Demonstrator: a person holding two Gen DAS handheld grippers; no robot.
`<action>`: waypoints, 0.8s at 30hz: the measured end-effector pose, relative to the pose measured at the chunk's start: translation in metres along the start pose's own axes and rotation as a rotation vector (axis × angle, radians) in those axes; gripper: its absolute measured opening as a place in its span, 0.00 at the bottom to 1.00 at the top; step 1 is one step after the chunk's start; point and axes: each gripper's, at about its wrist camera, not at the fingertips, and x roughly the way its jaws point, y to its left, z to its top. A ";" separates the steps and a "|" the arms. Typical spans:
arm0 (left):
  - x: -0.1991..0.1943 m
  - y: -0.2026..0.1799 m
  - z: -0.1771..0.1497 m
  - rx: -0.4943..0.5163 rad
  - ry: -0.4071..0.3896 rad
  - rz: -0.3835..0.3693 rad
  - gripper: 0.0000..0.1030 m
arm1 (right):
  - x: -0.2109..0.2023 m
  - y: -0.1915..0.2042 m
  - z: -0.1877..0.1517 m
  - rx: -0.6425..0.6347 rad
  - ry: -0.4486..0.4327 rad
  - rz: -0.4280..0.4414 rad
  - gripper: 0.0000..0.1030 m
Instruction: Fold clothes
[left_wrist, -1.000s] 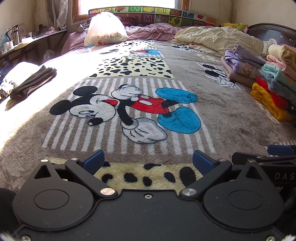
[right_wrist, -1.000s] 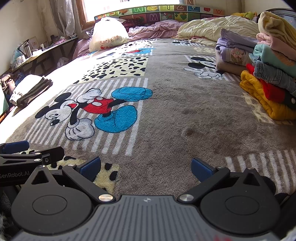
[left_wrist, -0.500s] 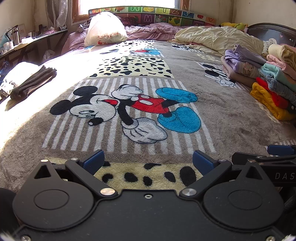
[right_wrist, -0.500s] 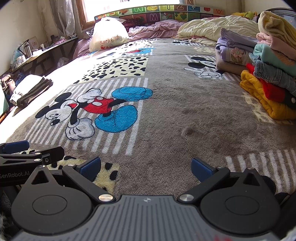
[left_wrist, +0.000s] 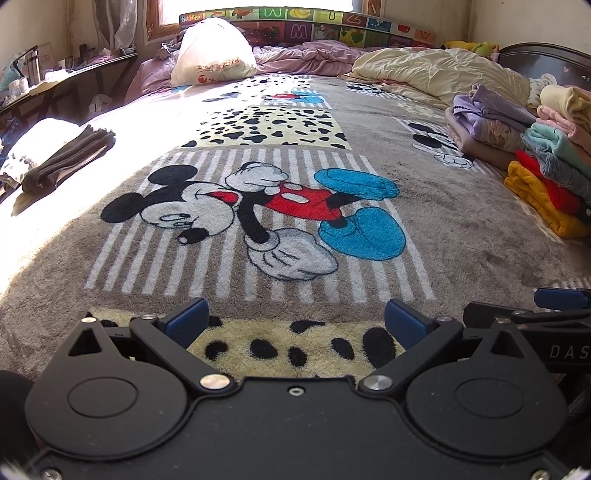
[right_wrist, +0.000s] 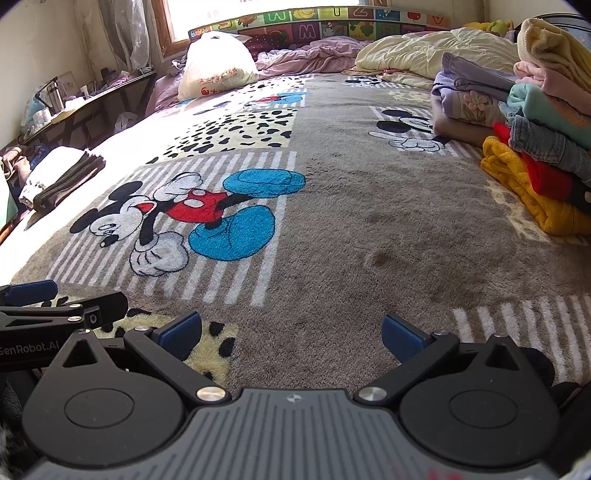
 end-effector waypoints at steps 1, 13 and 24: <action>0.001 0.000 0.000 -0.003 0.005 0.000 1.00 | 0.000 0.000 0.000 -0.002 -0.002 0.004 1.00; 0.004 0.058 0.025 -0.233 0.010 -0.027 1.00 | 0.016 0.009 0.021 -0.030 -0.043 0.097 1.00; 0.018 0.167 0.081 -0.414 -0.105 0.016 1.00 | 0.064 0.035 0.061 -0.109 -0.219 0.178 1.00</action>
